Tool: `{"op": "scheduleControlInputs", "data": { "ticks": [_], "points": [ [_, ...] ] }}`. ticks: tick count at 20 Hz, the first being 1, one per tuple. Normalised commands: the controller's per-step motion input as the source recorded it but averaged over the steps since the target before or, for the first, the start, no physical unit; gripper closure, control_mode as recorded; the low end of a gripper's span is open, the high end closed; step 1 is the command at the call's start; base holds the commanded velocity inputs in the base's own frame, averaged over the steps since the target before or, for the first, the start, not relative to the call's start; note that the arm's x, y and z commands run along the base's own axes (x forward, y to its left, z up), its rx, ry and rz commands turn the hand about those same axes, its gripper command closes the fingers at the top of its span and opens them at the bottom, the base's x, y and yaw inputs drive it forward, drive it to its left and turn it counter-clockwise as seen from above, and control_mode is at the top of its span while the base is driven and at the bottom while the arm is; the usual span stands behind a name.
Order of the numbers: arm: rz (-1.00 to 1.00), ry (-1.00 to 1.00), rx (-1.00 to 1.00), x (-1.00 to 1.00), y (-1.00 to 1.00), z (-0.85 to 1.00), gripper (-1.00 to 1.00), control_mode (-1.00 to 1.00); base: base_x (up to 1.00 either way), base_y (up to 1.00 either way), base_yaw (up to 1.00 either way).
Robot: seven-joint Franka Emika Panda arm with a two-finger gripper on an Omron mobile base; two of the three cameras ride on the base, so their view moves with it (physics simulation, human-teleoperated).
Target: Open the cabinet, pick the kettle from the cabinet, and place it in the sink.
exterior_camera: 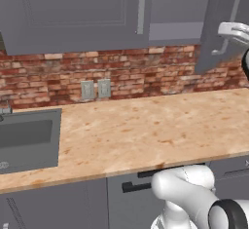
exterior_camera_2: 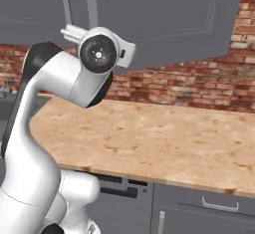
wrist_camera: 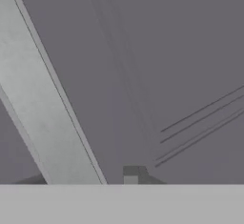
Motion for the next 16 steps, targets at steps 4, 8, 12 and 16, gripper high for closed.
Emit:
{"op": "scheduleControlInputs", "data": {
  "ticks": [4,8,12,16],
  "points": [
    [0.06,0.02,0.20,-0.50,-0.67,-0.01,1.00,-1.00,0.00,0.00,0.00],
    [0.04,0.02,0.19,-0.51,-0.67,0.00,1.00,-1.00,0.00,0.00,0.00],
    [0.03,0.01,0.19,-0.50,-0.68,-0.01,1.00,-1.00,0.00,0.00,0.00],
    [0.02,0.01,0.18,-0.49,-0.68,-0.02,1.00,-1.00,0.00,0.00,0.00]
  ]
}}
